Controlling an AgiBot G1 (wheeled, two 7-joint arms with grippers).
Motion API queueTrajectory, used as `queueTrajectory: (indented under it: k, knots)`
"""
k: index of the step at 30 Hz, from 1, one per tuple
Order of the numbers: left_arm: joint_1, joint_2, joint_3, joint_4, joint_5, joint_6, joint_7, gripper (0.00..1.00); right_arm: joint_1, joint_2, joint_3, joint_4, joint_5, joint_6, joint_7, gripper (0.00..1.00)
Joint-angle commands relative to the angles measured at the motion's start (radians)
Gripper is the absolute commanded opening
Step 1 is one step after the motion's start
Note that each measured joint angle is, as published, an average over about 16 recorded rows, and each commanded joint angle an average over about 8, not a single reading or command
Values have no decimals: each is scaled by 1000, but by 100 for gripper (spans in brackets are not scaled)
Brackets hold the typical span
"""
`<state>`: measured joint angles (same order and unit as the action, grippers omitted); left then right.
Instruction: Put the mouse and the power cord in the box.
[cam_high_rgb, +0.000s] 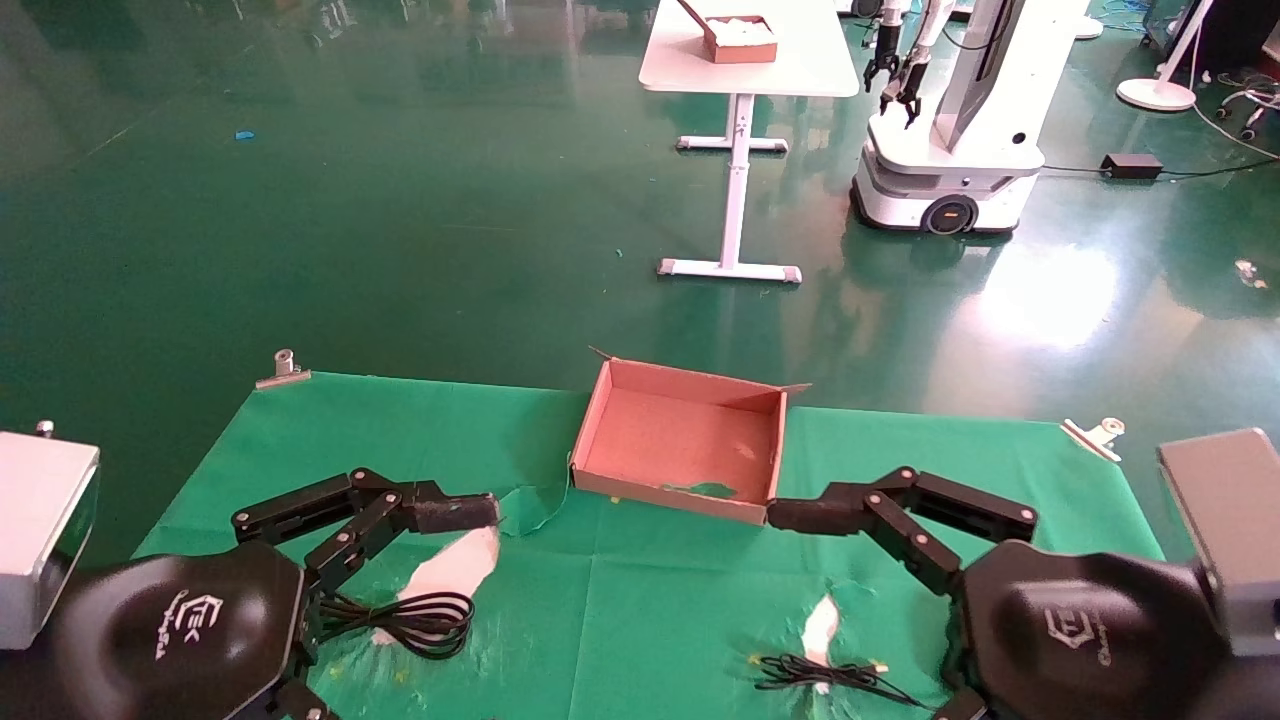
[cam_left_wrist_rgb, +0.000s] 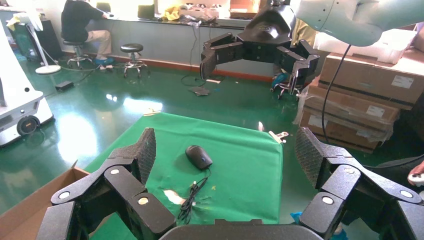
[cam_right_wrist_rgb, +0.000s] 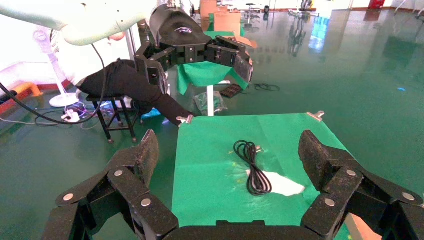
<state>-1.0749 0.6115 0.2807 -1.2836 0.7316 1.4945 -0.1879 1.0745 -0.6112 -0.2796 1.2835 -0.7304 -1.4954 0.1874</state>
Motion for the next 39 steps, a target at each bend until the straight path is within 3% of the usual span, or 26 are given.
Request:
queueTrajectory:
  k: [1,32,35,39]
  knots:
    - [0,0,0,0,0,0,0,100,0,0,0,0,0,0,0,100]
    - [0,-1,1,0,2,0,0,100,-2,1,-1,1,-4,-2,-3,100]
    - [-1,-7,11,-4,31,0,2,100,-7,9,-11,5,-39,-1,-16,100]
    - [-23,-21,61,-17,162,-7,-10,100,-20,21,-46,16,-146,18,-36,100]
